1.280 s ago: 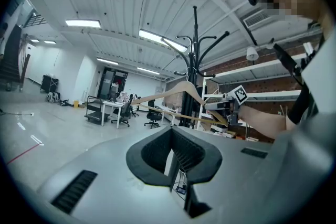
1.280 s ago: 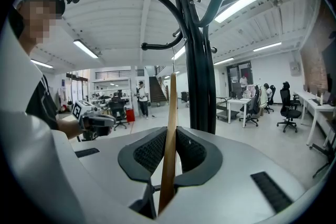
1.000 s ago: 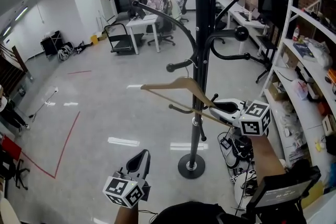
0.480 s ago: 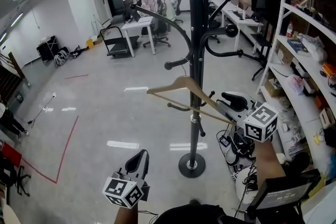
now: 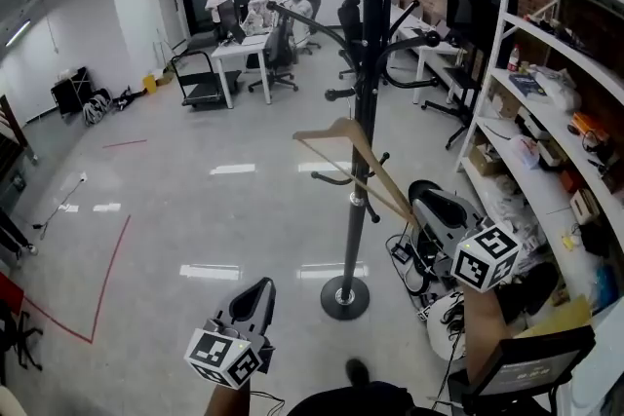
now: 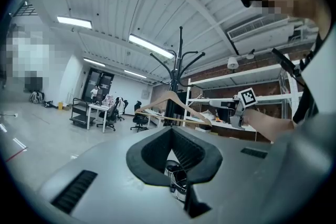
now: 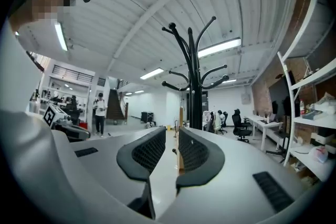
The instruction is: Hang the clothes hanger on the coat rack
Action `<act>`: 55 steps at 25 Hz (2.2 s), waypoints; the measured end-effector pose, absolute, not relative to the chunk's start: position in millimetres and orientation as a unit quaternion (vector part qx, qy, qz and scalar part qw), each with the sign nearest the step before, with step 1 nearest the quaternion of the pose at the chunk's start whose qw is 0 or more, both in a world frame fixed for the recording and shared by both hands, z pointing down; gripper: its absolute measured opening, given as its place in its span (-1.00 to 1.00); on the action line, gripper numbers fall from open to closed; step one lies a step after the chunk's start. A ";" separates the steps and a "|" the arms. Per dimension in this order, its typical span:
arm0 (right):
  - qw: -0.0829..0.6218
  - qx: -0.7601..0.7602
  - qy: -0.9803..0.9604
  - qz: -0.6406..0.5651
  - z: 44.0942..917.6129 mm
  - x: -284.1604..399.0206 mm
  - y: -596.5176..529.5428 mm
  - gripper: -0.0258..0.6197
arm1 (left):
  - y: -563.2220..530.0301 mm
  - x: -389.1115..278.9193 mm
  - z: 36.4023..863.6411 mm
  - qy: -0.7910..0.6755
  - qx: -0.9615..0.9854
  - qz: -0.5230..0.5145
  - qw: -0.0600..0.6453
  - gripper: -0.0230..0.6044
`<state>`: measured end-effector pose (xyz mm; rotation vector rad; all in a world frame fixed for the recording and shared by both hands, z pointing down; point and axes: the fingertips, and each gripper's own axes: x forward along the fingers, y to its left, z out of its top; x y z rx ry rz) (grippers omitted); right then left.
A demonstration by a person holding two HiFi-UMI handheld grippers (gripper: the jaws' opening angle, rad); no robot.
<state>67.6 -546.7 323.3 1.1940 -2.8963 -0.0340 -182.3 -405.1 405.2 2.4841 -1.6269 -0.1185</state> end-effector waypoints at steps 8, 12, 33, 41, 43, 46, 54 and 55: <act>0.010 0.403 -0.915 0.025 350.1 52.2 -431.2 -0.90 | -332.6 -179.0 417.7 -0.500 0.860 -0.047 0.092 -0.93; 0.010 0.397 -0.917 0.032 352.0 37.9 -379.4 -0.90 | -299.0 -167.9 414.5 -0.487 0.867 -0.044 0.100 -0.93; 0.005 0.323 -0.946 0.031 380.7 111.8 -181.2 -0.90 | -106.7 -61.2 426.1 -0.544 0.834 -0.012 0.091 -0.93; 0.000 0.341 -0.940 0.026 366.6 145.5 -134.1 -0.90 | -66.3 -30.4 398.1 -0.539 0.838 -0.022 0.085 -0.93; -0.010 0.345 -0.938 0.024 361.4 144.4 -118.8 -0.90 | -52.3 -30.5 391.9 -0.529 0.844 -0.027 0.086 -0.93; -0.038 0.347 -0.936 0.041 353.3 138.3 -90.9 -0.90 | -28.7 -36.5 388.8 -0.520 0.850 -0.021 0.083 -0.93; -0.025 0.366 -0.929 0.044 353.2 109.6 -9.4 -0.90 | 47.0 -58.8 367.5 -0.492 0.867 -0.039 0.064 -0.93; -0.018 0.369 -0.929 0.041 353.2 104.9 0.1 -0.90 | 53.8 -62.4 370.1 -0.490 0.868 -0.042 0.068 -0.93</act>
